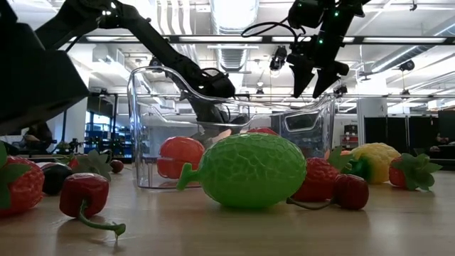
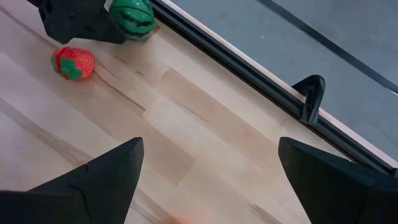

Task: Pick and placing Produce into tupperware
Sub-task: Put the watermelon into the transparent bin

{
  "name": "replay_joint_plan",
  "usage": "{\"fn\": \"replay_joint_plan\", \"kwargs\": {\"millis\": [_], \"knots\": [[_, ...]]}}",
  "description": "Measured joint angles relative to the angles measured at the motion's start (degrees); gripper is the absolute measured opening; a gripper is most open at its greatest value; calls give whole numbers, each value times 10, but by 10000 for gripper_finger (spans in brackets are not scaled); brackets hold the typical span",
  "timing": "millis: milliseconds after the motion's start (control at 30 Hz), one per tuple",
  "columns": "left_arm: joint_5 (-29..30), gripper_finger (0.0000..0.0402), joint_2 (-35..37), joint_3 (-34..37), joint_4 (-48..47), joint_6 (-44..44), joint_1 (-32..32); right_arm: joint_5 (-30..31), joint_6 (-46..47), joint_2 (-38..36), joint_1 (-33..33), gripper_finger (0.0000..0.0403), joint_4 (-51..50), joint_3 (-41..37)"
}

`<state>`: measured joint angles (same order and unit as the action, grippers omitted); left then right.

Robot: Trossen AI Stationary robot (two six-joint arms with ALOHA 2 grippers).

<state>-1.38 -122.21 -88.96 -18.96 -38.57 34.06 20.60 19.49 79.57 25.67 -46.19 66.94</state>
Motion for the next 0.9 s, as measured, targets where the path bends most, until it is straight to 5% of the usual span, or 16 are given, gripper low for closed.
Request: {"fn": "replay_joint_plan", "kwargs": {"millis": [900], "knots": [[-44,287,5,-6,51,-2,-2,0,0,0,0,365,1,0]]}}
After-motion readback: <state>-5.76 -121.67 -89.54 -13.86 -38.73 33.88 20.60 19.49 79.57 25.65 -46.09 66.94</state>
